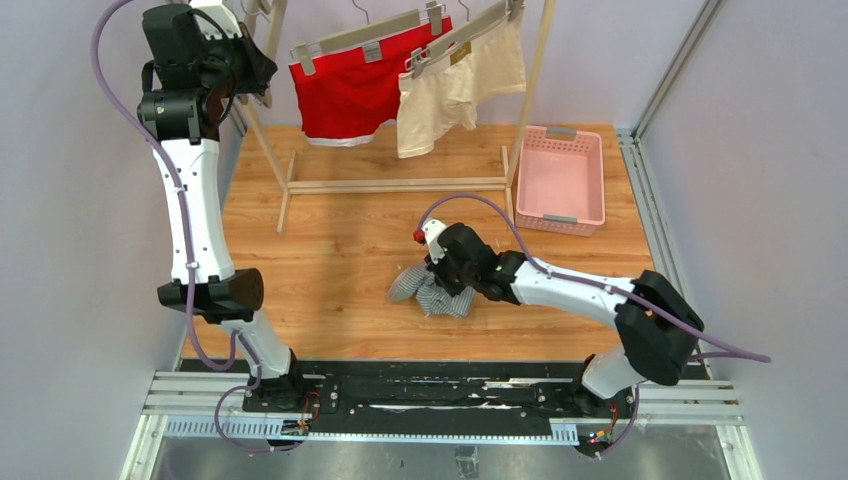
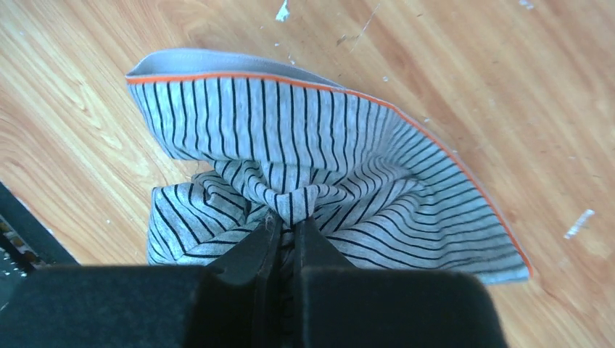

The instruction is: Remove the underwear clipped to the hanger

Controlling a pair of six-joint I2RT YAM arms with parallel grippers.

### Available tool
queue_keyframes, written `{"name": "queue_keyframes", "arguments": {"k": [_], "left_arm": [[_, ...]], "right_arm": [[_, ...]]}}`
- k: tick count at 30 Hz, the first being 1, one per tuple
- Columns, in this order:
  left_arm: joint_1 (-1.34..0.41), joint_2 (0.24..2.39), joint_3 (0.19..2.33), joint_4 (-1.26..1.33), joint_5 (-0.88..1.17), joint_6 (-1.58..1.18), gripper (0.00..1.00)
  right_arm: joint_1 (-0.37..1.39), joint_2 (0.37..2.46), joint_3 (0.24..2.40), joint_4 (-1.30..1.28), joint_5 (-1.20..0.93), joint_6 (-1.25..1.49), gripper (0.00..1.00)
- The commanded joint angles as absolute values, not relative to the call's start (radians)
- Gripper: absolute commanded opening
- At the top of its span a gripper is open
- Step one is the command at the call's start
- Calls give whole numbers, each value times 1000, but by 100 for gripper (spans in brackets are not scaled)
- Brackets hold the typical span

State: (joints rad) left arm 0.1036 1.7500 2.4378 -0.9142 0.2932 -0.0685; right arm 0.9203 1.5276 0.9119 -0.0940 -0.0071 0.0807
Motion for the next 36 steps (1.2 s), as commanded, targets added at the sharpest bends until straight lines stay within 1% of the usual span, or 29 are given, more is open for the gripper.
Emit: {"name": "queue_keyframes", "arguments": {"k": [1,7,14,15,18,20,21,24,26,31,36], "left_arm": [[110,1787,2483,-839,303,-98,0],[110,1825,2483,-822,281,-107,0],[110,1859,2491,-789,290,-144,0],[110,1857,2491,-785,296,-150,3],[110,1826,2472,-784,308,-158,18],[110,1787,2441,-784,292,-148,22],[109,1764,2421,-785,282,-139,26],[110,1679,2357,-784,250,-111,38],[110,1632,2310,-778,241,-103,42],[109,1531,2205,-768,189,-81,46],[110,1459,2174,-771,170,-69,48]], "right_arm": [[930,1425,946,-155,72,61,0],[931,1229,947,-194,195,45,1],[930,981,950,-173,417,-10,1],[928,956,951,-165,476,-25,1],[911,923,952,-134,616,-85,1],[877,928,962,-129,681,-111,1],[865,932,967,-129,702,-118,0],[806,937,977,-118,705,-136,1],[744,942,988,-113,676,-131,1],[542,999,1018,-118,567,-89,0],[352,1097,1066,-121,392,-31,0]]}}
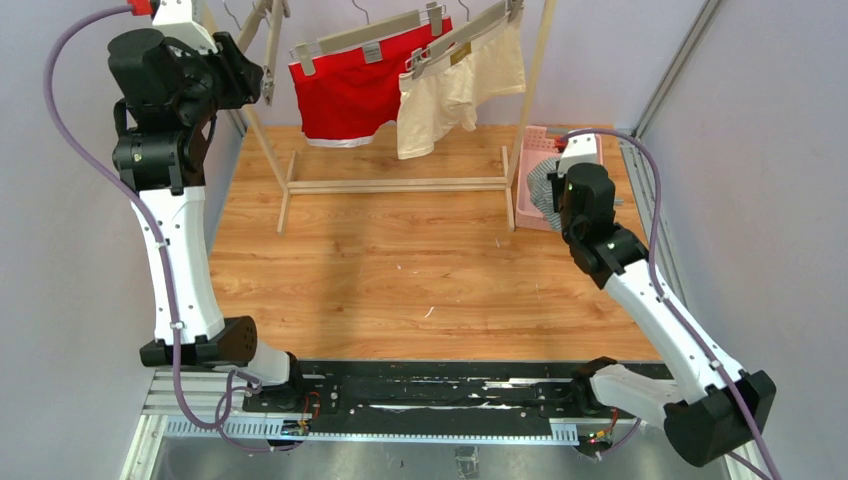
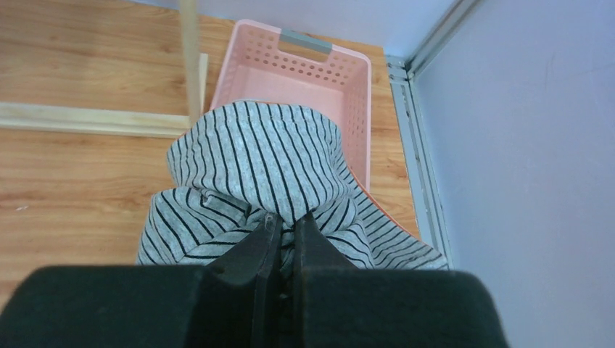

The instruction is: Remove the underwear clipped to the hanger

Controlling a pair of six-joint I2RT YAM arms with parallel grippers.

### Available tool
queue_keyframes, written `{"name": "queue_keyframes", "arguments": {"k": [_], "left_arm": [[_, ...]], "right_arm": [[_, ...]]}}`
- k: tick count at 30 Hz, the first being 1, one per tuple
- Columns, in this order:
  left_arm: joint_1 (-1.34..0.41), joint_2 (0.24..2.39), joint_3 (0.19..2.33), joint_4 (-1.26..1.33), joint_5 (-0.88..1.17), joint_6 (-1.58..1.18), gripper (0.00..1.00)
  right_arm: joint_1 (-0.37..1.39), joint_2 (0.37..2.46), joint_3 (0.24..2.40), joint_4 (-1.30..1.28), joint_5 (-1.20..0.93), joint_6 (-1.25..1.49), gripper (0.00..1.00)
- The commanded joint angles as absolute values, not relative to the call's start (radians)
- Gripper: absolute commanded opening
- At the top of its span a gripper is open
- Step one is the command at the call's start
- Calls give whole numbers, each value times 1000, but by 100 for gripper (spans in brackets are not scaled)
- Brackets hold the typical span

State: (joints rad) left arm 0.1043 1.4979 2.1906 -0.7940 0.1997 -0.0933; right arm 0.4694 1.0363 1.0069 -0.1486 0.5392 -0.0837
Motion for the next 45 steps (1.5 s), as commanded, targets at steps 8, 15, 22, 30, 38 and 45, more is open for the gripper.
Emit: {"name": "queue_keyframes", "arguments": {"k": [8,15,22,30,38,45], "left_arm": [[107,1334,2117,-750,251,-70,42],[-55,1374,2158,-752,246,-16,44],[-134,1523,2280,-717,198,64,48],[-135,1592,2240,-485,95,130,54],[-135,1704,2276,-370,151,108,61],[-135,1786,2311,-367,190,103,72]], "right_arm": [[157,1347,1179,-64,216,21,1],[96,1534,1261,-60,157,28,1],[65,1605,1207,-60,88,71,49],[70,1519,1134,-40,2,83,59],[87,1391,1040,0,-40,74,63],[111,1291,1003,13,-57,73,71]]}}
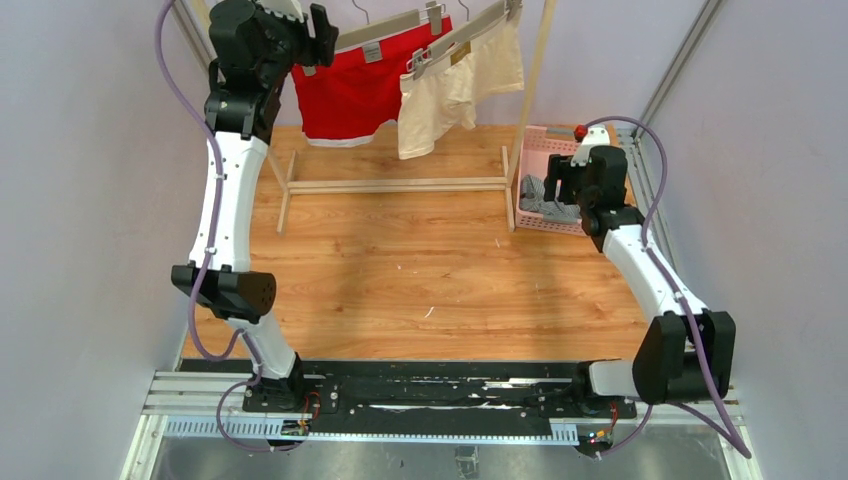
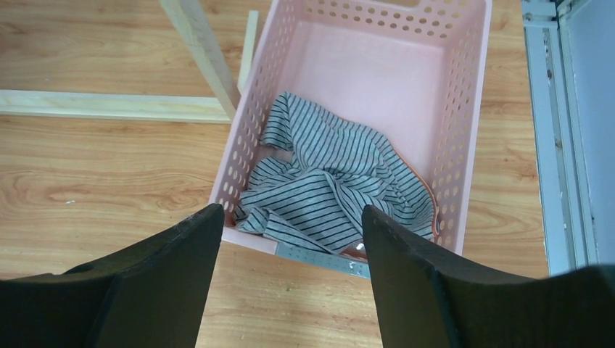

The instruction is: Remove the underwear clipped to the hanger

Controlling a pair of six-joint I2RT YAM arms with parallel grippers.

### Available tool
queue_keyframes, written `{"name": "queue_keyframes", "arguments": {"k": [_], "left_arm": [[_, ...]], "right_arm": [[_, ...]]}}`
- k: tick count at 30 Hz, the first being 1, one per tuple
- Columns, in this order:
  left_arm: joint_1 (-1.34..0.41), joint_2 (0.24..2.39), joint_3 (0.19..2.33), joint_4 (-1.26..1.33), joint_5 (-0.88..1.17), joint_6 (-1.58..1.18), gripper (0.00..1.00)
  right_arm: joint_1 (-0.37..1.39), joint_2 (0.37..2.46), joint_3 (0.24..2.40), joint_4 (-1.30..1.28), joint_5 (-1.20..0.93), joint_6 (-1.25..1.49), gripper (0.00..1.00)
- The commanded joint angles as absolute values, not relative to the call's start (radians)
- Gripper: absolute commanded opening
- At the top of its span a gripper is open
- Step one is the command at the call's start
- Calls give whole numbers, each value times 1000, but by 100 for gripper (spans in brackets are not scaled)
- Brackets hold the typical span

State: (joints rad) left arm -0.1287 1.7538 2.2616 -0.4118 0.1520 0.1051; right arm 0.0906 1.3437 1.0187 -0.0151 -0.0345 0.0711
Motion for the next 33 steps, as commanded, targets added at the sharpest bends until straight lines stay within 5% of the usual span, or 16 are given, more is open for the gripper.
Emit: {"name": "queue_keyframes", "arguments": {"k": [1,7,27,33], "left_arm": [[-135,1794,2315,-368,197,102,72],[-135,1830,2336,-395,221,110,72],[-158,1785,2285,-470,347,93,48],[-180,1752,2260,-499,350,99,47]], "right_arm": [[113,1283,1005,9,-55,70,72],[121,1242,1008,7,-44,59,72],[142,1127,981,17,-34,43,72],[146,1083,978,19,-37,36,72]]}}
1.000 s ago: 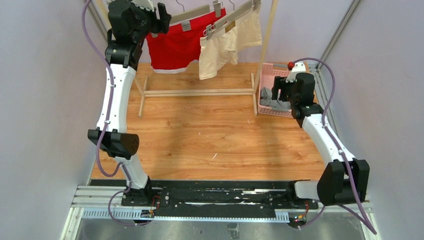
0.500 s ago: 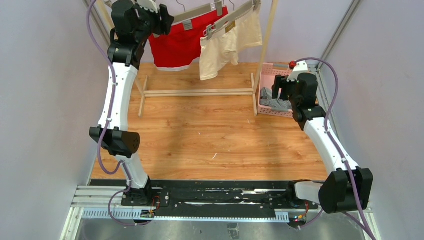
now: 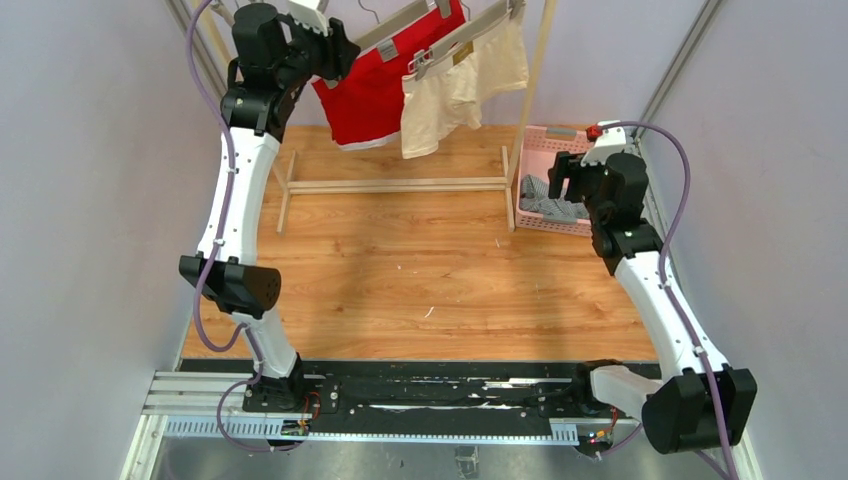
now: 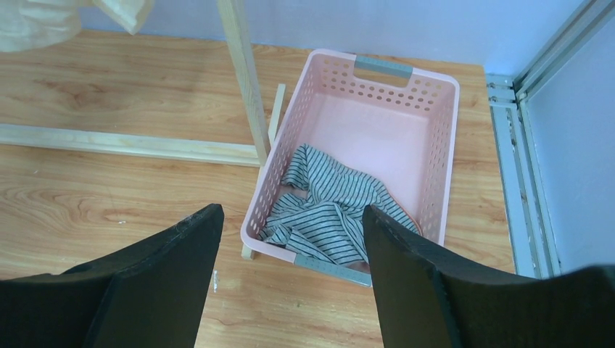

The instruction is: Remove the underwear clipped to the hanger

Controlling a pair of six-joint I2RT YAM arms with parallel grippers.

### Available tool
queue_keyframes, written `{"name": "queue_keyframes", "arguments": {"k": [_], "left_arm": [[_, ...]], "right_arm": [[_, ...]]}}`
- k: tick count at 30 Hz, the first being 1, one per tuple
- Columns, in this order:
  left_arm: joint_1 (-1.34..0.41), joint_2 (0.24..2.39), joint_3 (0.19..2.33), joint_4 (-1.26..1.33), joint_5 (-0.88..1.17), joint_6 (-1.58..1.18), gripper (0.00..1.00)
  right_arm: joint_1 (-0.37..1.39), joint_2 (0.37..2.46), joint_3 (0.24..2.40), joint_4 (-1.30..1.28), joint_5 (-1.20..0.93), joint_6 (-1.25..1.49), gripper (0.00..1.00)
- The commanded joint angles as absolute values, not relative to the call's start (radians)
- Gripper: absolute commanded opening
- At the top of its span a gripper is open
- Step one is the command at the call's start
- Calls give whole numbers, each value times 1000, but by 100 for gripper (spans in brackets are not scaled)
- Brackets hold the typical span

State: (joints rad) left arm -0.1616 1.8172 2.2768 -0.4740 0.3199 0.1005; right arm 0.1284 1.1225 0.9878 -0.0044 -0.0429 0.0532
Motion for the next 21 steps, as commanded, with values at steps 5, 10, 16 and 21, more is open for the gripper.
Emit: {"name": "queue_keyframes", "arguments": {"k": [5,10,16,21], "left_arm": [[-189,1726,2220,-493,358,90,47],[-198,1722,2205,-471,347,85,42],[-212,1744,2212,-456,308,85,31],[-215,1772,2221,-460,292,87,20]], "right_arm": [[151,1050,963,28,-41,34,72],[154,1035,962,25,-44,30,72],[155,1035,955,32,-48,21,72],[155,1035,951,38,-46,18,72]]}}
